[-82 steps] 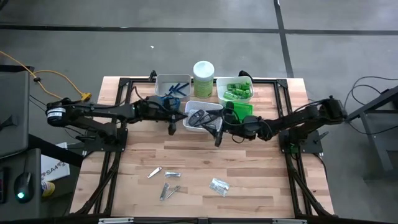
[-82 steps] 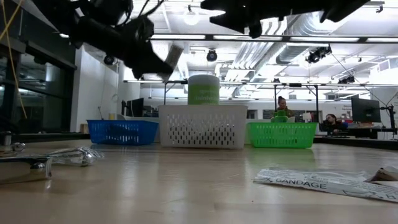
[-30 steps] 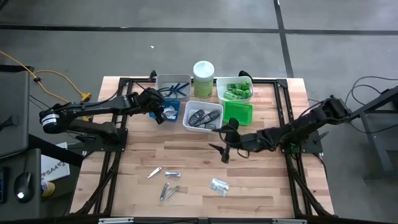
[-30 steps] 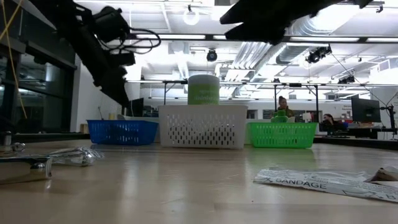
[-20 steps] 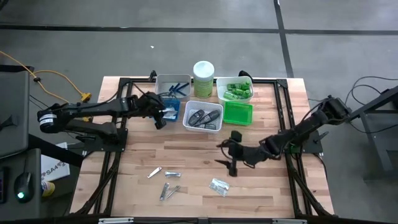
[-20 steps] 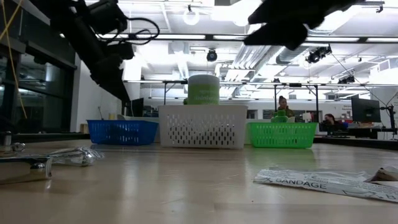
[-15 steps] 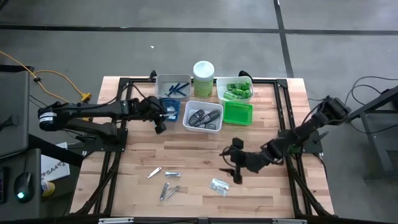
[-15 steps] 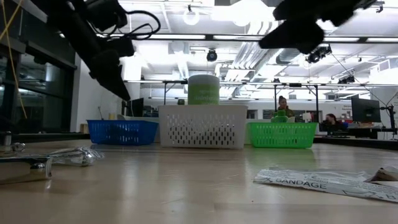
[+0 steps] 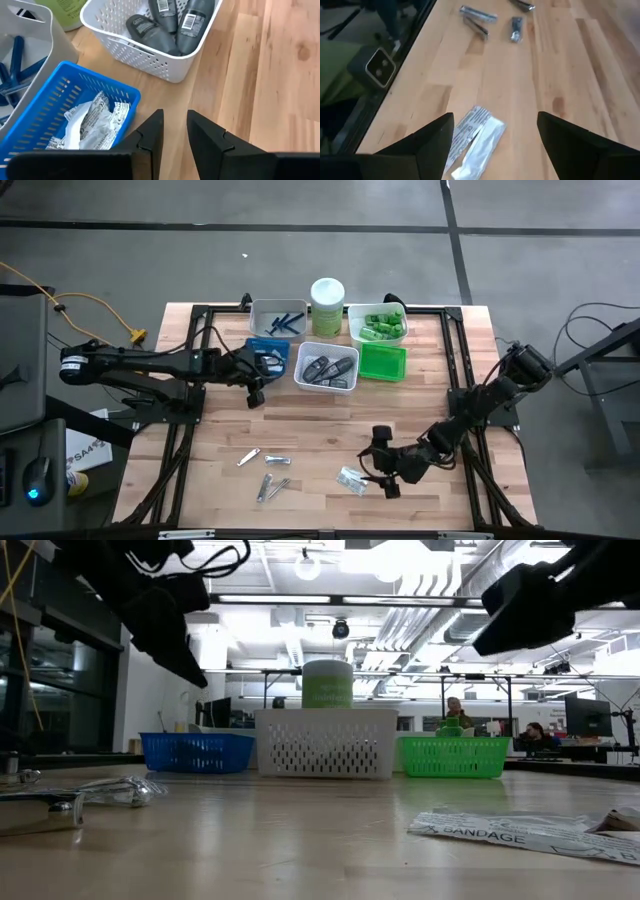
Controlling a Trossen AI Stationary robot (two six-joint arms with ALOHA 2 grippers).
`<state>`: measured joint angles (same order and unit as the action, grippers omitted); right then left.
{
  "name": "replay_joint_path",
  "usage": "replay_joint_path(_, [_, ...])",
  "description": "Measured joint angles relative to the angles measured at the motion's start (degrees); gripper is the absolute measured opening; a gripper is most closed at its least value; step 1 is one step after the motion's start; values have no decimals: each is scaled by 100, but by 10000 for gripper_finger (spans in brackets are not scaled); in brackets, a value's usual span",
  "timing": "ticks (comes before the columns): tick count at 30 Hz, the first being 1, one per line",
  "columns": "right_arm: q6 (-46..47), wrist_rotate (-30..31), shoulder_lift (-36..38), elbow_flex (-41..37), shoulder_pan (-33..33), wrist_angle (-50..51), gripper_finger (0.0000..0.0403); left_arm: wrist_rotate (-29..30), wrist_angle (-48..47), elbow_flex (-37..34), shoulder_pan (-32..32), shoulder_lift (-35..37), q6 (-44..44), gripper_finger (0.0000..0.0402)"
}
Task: Pick & Place Travel size toiletries
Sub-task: Put the white bandage into the blue bin
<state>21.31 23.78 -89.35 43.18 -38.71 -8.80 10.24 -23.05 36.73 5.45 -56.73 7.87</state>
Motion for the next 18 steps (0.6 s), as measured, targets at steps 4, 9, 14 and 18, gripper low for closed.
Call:
replay_joint_path(4, [-18,-34,-111,0,-42,50,268,-15,-145,0,-31,194,83,83])
replay_joint_path(9, [-156,-398,-321,-4,-40,157,257,-28,-305,0,-26,421,169,83])
replay_joint_path(14, [-632,-599,-503,-4,-27,114,251,-36,-295,2,-26,450,202,83])
replay_joint_path(18, [-1005,-594,-524,-4,-25,150,248,-89,-361,2,-25,450,250,83])
